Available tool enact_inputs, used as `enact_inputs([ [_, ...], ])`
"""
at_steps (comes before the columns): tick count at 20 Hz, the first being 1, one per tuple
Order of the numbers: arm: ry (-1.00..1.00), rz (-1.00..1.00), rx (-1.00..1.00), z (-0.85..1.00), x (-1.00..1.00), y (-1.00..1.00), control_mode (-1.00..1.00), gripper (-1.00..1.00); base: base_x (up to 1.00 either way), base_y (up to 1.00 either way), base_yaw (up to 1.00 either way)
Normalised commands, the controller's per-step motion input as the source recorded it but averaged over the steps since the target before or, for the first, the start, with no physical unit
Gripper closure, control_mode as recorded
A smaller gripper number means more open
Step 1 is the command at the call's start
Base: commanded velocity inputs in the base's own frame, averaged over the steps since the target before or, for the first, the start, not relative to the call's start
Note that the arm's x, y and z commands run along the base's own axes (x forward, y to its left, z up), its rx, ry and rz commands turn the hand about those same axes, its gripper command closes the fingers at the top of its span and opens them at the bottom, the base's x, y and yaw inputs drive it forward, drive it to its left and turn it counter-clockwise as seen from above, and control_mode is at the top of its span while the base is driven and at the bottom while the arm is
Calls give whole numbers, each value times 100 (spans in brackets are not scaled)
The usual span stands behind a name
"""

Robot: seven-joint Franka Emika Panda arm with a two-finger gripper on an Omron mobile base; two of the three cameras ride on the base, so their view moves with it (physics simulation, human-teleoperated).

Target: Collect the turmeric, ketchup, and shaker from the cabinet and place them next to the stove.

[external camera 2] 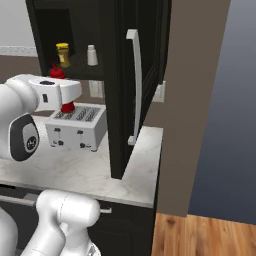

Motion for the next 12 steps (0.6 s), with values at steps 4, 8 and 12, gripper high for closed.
enact_inputs([
  [4, 0, 0, 0, 0, 0, 0, 100, 100, -81, 39, 1],
  [8, 0, 0, 0, 0, 0, 0, 100, 100, -86, 58, 7],
  [12, 0, 0, 0, 0, 0, 0, 100, 100, -80, 75, 16],
])
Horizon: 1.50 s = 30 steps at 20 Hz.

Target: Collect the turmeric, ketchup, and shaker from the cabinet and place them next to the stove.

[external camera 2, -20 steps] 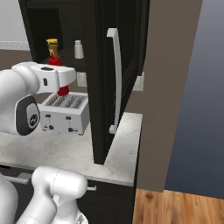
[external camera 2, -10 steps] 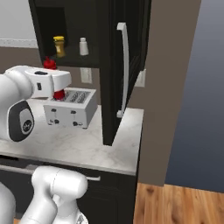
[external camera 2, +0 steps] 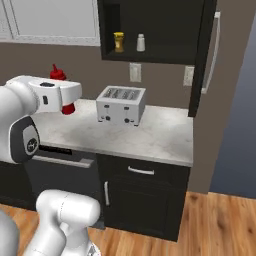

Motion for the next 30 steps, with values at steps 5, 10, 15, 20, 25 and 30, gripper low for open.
enact_inputs([
  [5, 0, 0, 0, 0, 0, 0, 100, 100, -63, 85, 25],
  [10, 0, 0, 0, 0, 0, 0, 100, 100, -48, 88, 33],
  [15, 0, 0, 0, 0, 0, 0, 100, 100, -25, 84, 35],
  [20, 0, 0, 0, 0, 0, 0, 100, 100, -1, 70, 40],
  [25, 0, 0, 0, 0, 0, 0, 100, 100, 4, 51, 41],
  [30, 0, 0, 0, 0, 0, 0, 100, 100, 14, 50, 41],
])
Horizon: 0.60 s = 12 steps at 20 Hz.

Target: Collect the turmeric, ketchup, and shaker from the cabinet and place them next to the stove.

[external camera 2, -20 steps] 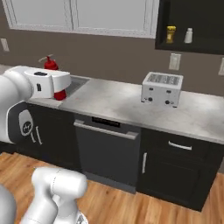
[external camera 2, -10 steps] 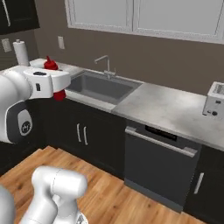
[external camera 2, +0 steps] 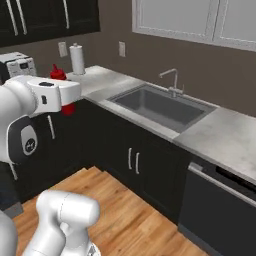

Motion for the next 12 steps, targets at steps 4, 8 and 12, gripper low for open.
enact_inputs([
  [4, 0, 0, 0, 0, 0, 0, 100, 100, 15, 51, 42],
  [8, 0, 0, 0, 0, 0, 0, 100, 100, 18, 44, 43],
  [12, 0, 0, 0, 0, 0, 0, 100, 100, 15, 38, 42],
])
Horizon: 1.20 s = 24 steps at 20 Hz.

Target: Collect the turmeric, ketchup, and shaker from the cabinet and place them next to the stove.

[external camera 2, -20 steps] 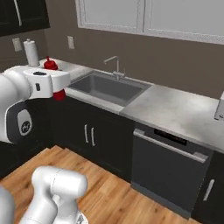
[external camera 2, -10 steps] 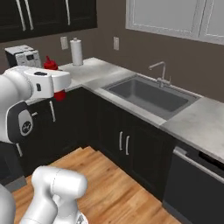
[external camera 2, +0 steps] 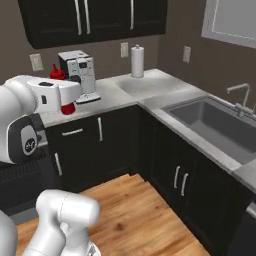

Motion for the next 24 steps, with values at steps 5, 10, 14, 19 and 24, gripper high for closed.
enact_inputs([
  [5, 0, 0, 0, 0, 0, 0, 100, 100, 17, 38, 43],
  [10, 0, 0, 0, 0, 0, 0, 100, 100, 25, 35, 43],
  [14, 0, 0, 0, 0, 0, 0, 100, 100, 45, 36, 41],
  [19, 0, 0, 0, 0, 0, 0, 100, 100, 58, 40, 35],
  [24, 0, 0, 0, 0, 0, 0, 100, 100, 46, 43, 30],
])
